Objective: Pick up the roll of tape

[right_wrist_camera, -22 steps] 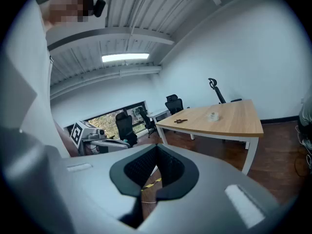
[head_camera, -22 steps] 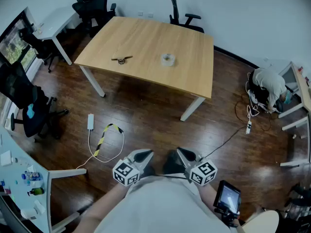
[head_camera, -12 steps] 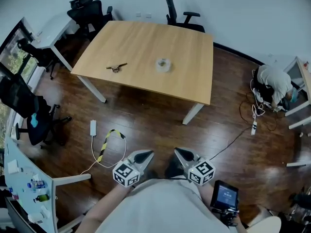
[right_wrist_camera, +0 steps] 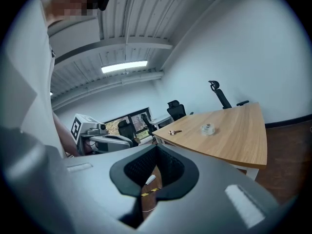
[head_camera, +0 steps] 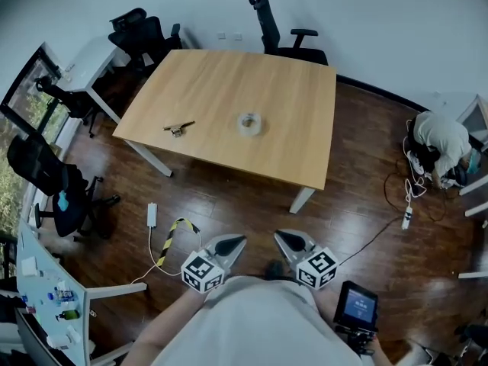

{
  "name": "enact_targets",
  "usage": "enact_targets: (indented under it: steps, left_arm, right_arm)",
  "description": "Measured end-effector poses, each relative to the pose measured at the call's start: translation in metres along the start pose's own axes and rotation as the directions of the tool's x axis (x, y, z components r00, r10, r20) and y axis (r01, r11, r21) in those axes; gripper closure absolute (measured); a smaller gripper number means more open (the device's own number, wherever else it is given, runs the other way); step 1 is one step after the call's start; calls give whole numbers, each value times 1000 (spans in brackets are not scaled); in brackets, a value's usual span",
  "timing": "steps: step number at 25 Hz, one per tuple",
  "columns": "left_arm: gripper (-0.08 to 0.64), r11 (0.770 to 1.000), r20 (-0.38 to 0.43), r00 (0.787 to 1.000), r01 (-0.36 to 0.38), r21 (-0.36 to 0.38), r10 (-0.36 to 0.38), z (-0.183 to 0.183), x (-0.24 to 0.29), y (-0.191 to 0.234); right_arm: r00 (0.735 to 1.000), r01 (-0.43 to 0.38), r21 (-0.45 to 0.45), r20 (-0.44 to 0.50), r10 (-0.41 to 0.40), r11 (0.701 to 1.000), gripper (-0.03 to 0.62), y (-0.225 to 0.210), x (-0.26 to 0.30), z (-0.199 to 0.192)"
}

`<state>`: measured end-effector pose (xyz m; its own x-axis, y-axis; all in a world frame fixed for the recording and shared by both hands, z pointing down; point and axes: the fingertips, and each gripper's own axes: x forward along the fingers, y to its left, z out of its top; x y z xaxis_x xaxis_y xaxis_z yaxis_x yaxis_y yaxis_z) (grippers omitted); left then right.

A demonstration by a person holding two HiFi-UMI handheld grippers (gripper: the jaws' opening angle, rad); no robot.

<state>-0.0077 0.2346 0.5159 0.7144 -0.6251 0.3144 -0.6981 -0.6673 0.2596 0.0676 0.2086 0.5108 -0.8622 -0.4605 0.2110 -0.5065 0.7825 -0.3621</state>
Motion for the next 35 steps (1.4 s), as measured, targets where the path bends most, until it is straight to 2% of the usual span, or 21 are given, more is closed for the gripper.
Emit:
enact_targets:
  steps: [6,10,18,24,32,35]
  left_arm:
    - [555,1000,-21,1000,-23,-14,23,7,21,13]
    - [555,1000,-30,999,-13,-16,13,12,34,29]
    - [555,996,-24,996,86,-4,-86,29,60,83]
    - [555,983,-1,983,184,23,-184,57,74,133]
    - [555,969,3,969,245,33,-246,69,67,194]
    - [555,968,-2,969,247,35,-247,69,63,212]
  right_arm:
    - [1000,-8,13,12,7,1000,586,-27,3,14]
    - [1000,6,23,1,-6,1000,586,-43,11,15]
    - [995,102,23,1,-102,994,586,-74,50,32]
    - [982,188,7,9,-188,982,586,-95,91,57]
    - [963,268,-6,17,-268,963,586,-105,140,75]
    - [958,287,-3,14,-287,958,586,-106,151,76]
